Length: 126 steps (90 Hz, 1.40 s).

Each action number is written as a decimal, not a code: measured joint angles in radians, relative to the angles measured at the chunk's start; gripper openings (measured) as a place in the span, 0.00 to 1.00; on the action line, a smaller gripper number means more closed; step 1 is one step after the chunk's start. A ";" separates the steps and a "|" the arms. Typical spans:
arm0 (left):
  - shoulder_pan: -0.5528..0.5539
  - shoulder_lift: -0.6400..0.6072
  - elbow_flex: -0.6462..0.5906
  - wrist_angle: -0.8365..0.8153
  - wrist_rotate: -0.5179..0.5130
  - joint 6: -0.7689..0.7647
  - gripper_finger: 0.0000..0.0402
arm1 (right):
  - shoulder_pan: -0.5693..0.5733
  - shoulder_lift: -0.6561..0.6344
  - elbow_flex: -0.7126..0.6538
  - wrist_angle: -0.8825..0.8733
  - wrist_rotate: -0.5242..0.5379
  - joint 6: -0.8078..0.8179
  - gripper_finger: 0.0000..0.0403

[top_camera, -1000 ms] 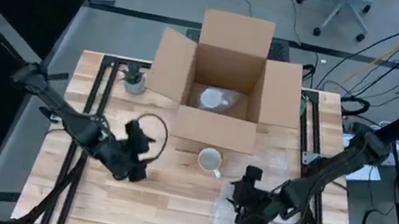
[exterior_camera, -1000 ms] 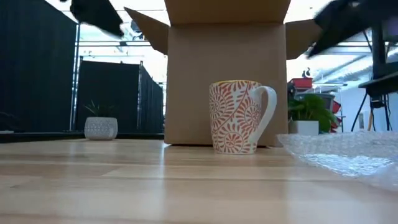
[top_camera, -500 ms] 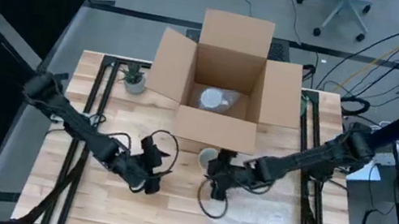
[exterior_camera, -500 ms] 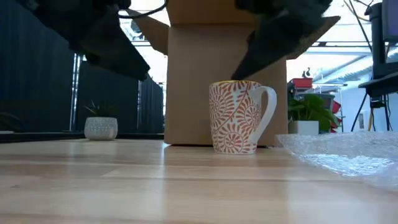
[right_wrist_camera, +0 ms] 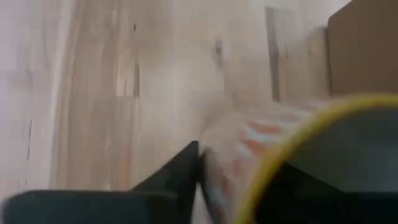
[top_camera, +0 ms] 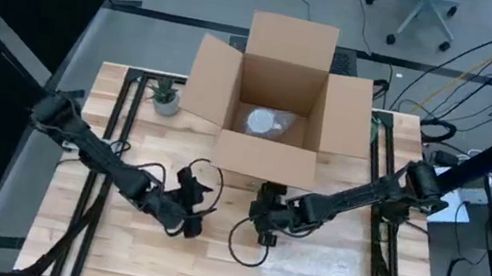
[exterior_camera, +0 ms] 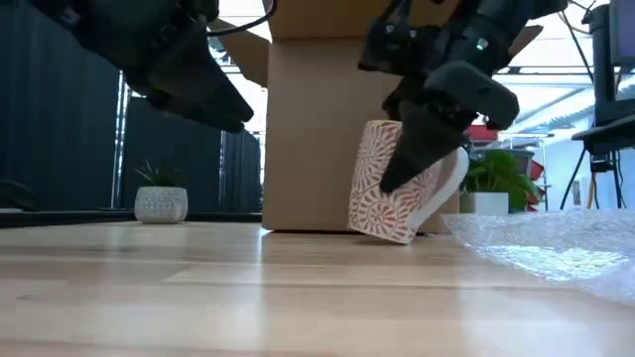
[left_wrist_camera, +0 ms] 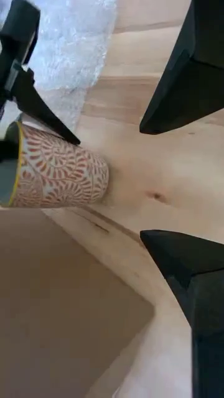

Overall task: Wrap mug
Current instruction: Wrap the orange mug with the bubble wrap

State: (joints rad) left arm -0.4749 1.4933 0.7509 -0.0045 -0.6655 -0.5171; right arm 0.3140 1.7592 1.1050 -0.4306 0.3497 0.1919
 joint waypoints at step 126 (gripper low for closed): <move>0.067 0.075 0.001 0.242 0.096 0.105 0.63 | 0.264 -0.280 -0.106 -0.593 -0.350 0.602 0.01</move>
State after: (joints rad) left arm -0.4083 1.5680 0.7517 0.2371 -0.5694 -0.4118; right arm 0.5781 1.4793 0.9988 -1.0233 -0.0003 0.7942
